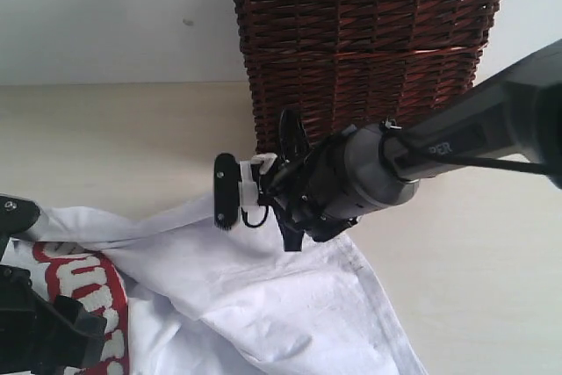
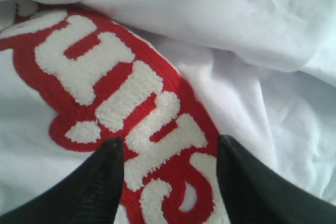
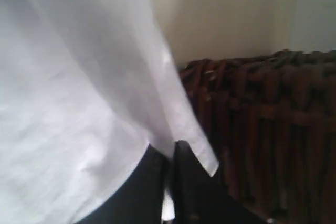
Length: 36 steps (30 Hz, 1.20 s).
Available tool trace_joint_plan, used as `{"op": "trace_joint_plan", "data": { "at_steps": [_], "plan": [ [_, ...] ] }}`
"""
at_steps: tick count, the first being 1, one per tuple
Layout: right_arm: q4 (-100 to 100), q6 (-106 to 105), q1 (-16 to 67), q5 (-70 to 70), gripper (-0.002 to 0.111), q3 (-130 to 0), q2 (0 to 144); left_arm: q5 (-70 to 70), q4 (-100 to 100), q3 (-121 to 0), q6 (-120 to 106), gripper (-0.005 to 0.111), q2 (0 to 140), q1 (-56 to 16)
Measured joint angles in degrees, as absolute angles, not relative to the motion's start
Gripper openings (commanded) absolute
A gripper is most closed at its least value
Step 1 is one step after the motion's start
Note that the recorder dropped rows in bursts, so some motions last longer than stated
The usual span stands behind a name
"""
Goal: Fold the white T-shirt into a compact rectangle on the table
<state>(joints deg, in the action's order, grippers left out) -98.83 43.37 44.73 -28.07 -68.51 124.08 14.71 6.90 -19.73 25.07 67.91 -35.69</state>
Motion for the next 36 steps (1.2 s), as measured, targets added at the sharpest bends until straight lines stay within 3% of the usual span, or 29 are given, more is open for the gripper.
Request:
{"op": "trace_joint_plan", "data": {
  "at_steps": [4, 8, 11, 19, 29, 33, 36],
  "plan": [
    [-99.18, 46.94, 44.73, -28.10, 0.004, -75.90, 124.08, 14.45, 6.90, -19.73, 25.07, 0.053, 67.91, -35.69],
    [-98.75, 50.76, 44.73, -27.58, 0.032, -80.41, 124.08, 14.55, 7.01, -19.73, 25.07, 0.053, 67.91, -35.69],
    [-98.60, 53.08, 44.73, -28.54, 0.041, -81.21, 124.08, 14.66, 7.01, -19.62, 25.07, 0.053, 67.91, -35.69],
    [-91.03, 54.38, 44.89, -33.11, 0.041, -81.30, 123.34, 13.38, 7.01, -17.80, 25.07, 0.053, 67.91, -35.69],
    [-62.37, 32.44, 44.89, -21.94, 0.040, -81.30, 117.28, 11.66, 7.01, -17.71, 25.07, 0.053, 67.91, -35.69],
    [-48.60, 21.09, 44.89, -23.84, 0.029, -81.30, 114.22, 11.30, 7.01, -17.71, 25.07, 0.050, 67.91, -35.69],
    [-38.42, 11.67, 44.89, -28.07, 0.015, -81.30, 112.49, 11.30, 6.51, -17.71, 25.07, 0.036, 67.91, -36.48]
  ]
}}
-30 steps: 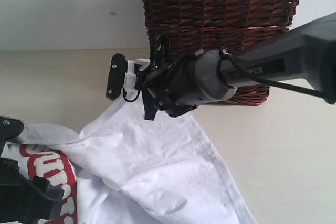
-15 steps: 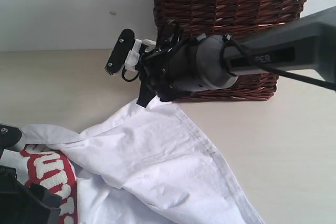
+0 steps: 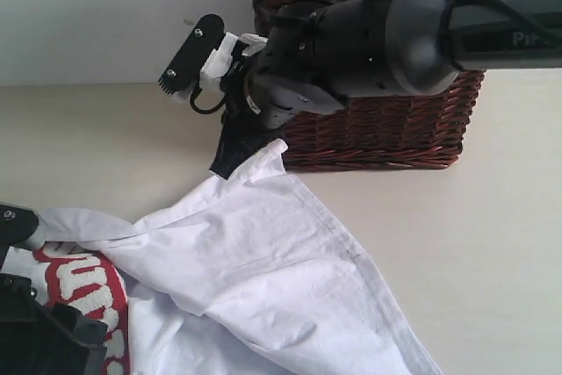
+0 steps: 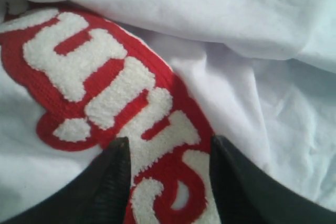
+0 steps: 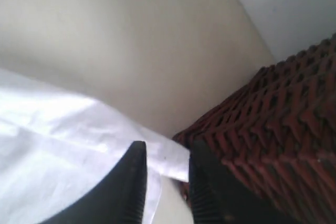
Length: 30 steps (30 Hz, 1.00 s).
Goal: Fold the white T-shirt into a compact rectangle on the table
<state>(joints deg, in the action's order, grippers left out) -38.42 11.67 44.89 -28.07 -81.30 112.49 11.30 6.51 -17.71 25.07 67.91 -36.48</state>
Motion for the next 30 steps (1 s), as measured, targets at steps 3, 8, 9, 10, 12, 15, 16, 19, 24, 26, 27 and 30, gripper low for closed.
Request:
{"op": "trace_joint_plan", "data": {
  "at_steps": [3, 8, 9, 10, 12, 15, 16, 19, 24, 26, 27, 30],
  "plan": [
    [-30.10, 2.68, 44.89, -32.51, 0.001, -81.30, 111.44, 11.30, 4.98, -17.71, 24.75, 0.015, 67.91, -40.54],
    [-24.61, -3.76, 44.89, -37.83, 0.000, -81.30, 110.45, 7.55, 2.89, -17.79, 24.62, 0.000, 68.71, -53.66],
    [-24.45, -3.92, 44.89, -38.54, 0.000, -81.30, 110.31, 7.42, 2.64, -18.09, 24.84, 0.000, 69.36, -55.53],
    [-24.15, -4.07, 44.89, -38.86, 0.000, -81.30, 109.99, 7.58, 2.47, -18.67, 25.40, 0.000, 70.44, -57.50],
    [-23.50, -4.40, 44.89, -39.77, 0.000, -81.30, 109.10, 8.61, 2.25, -20.22, 26.37, 0.000, 73.50, -59.83],
    [-22.97, -4.39, 44.89, -40.52, 0.000, -81.30, 107.58, 10.67, 2.02, -23.41, 26.98, 0.000, 79.13, -61.20],
    [-22.84, -4.39, 44.89, -41.00, 0.000, -81.30, 106.93, 11.25, 1.88, -24.41, 27.09, 0.000, 81.74, -61.21],
    [-22.71, -4.39, 44.89, -43.28, 0.000, -81.30, 104.10, 11.73, 1.89, -26.98, 27.92, 0.000, 88.61, -61.29],
    [-22.61, -4.39, 44.89, -45.55, 0.000, -81.30, 101.71, 12.58, 1.23, -28.24, 28.49, 0.000, 93.66, -61.72],
    [-22.61, -4.39, 44.89, -46.48, 0.000, -81.30, 100.79, 14.56, 1.01, -29.07, 28.59, 0.000, 94.21, -63.35],
    [-22.61, -4.39, 44.89, -46.55, 0.000, -81.30, 100.60, 15.05, 0.75, -29.21, 28.28, 0.000, 94.33, -64.10],
    [-22.61, -4.39, 44.89, -46.80, 0.000, -80.62, 99.71, 18.80, -6.47, -29.83, 22.07, 0.000, 94.20, -71.24]
  ]
}}
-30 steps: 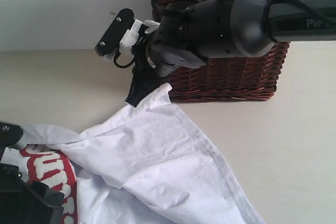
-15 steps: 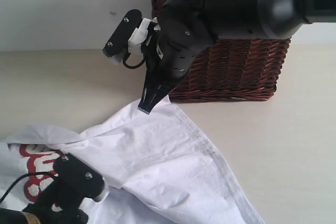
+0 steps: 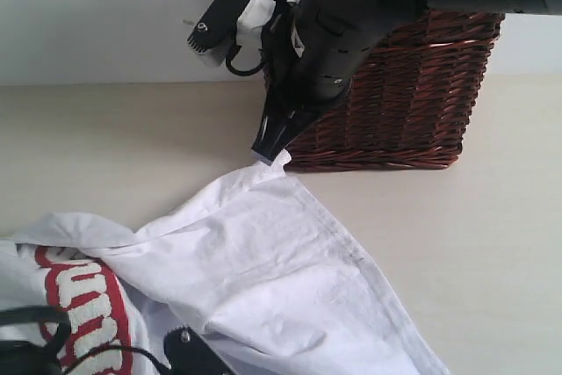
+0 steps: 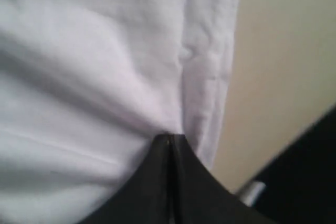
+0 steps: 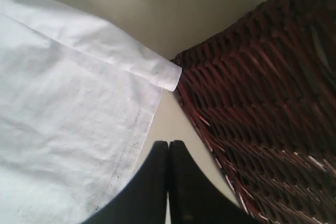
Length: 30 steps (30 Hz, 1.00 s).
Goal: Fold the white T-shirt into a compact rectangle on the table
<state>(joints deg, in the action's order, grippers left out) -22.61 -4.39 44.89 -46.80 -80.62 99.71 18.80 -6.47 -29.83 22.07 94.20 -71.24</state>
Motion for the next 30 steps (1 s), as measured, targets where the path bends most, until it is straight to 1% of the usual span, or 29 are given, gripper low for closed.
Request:
{"op": "trace_joint_plan", "data": {
  "at_steps": [3, 5, 7, 9, 16, 22, 25, 28, 29, 30],
  "plan": [
    [-22.74, -4.39, 44.89, -47.16, 0.000, -80.58, 99.36, 21.28, -16.14, -29.83, 14.70, 0.000, 93.70, -77.05],
    [-22.74, -4.39, 44.89, -48.81, 0.000, -80.58, 99.36, 25.48, -19.01, -29.58, 13.47, 0.000, 93.86, -78.51],
    [-22.74, -4.39, 44.89, -50.40, 0.000, -80.58, 99.36, 33.85, -20.03, -28.07, 12.46, 0.000, 95.46, -78.95],
    [-22.62, -4.52, 44.89, -51.64, 0.000, -80.58, 99.36, 36.03, -20.14, -27.95, 11.55, 0.000, 95.46, -78.95],
    [-11.96, -16.18, 44.89, -54.94, 0.000, -79.31, 99.34, 30.30, -20.21, -27.85, 10.95, 0.000, 91.25, -78.95],
    [-8.94, -21.48, 44.11, -50.60, 0.000, -71.38, 99.57, 25.64, -17.14, -27.85, 13.68, 0.000, 80.82, -78.73],
    [-8.70, -20.29, 42.19, -47.35, 0.000, -68.32, 100.84, 25.25, -8.55, -27.85, 22.00, 0.000, 76.49, -76.24],
    [-8.70, -16.78, 39.97, -46.53, 0.000, -67.34, 101.55, 25.29, 2.91, -27.85, 32.47, 0.000, 74.54, -70.88],
    [-8.70, -13.88, 39.45, -46.53, 0.000, -67.01, 101.41, 25.29, 11.36, -27.85, 39.55, 0.000, 74.44, -65.26],
    [-8.56, -13.13, 39.45, -46.66, 0.000, -66.69, 101.02, 25.14, 14.24, -27.85, 41.80, 0.000, 74.91, -62.62]
  ]
}}
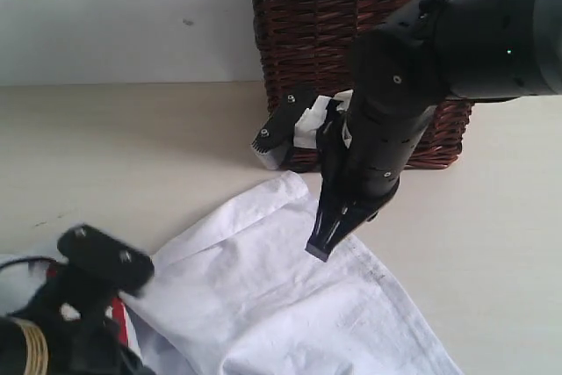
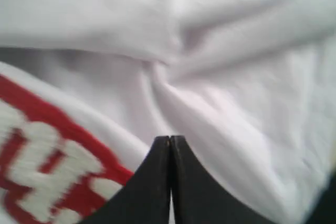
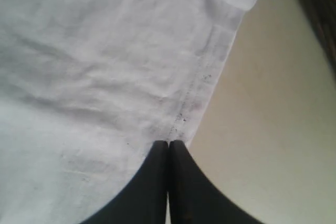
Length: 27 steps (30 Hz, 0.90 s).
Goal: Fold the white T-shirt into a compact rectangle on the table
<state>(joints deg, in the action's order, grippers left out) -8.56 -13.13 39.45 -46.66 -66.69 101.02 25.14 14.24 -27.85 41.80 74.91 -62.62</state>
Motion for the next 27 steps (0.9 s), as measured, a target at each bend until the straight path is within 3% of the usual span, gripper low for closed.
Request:
{"op": "trace_joint_plan", "data": {
  "at_steps": [1, 5, 9, 14, 20, 27],
  "plan": [
    [-6.66, -12.53, 39.45, -46.50, 0.000, -65.89, 99.61, 24.29, 19.06, -27.85, 45.05, 0.000, 76.52, -55.24],
    [-2.69, -12.53, 39.45, -45.91, 0.000, -64.04, 94.21, 21.95, 22.13, -30.06, 44.35, 0.000, 83.71, -38.69],
    [1.04, -12.53, 39.45, -45.78, 0.000, -61.40, 87.43, 17.78, 22.74, -33.88, 42.37, 0.000, 92.79, -30.90],
    [1.63, -10.55, 39.45, -43.99, 0.000, -57.92, 78.47, 17.71, 24.47, -44.88, 41.82, 0.000, 104.65, -25.19],
    [1.85, -9.88, 39.45, -41.70, 0.000, -57.62, 74.99, 19.38, 22.83, -56.57, 37.66, 0.000, 112.20, -24.73],
    [1.85, -9.88, 39.45, -37.71, 0.000, -54.97, 75.27, 23.88, 16.41, -59.15, 25.87, 0.000, 111.27, -24.97]
  ]
}}
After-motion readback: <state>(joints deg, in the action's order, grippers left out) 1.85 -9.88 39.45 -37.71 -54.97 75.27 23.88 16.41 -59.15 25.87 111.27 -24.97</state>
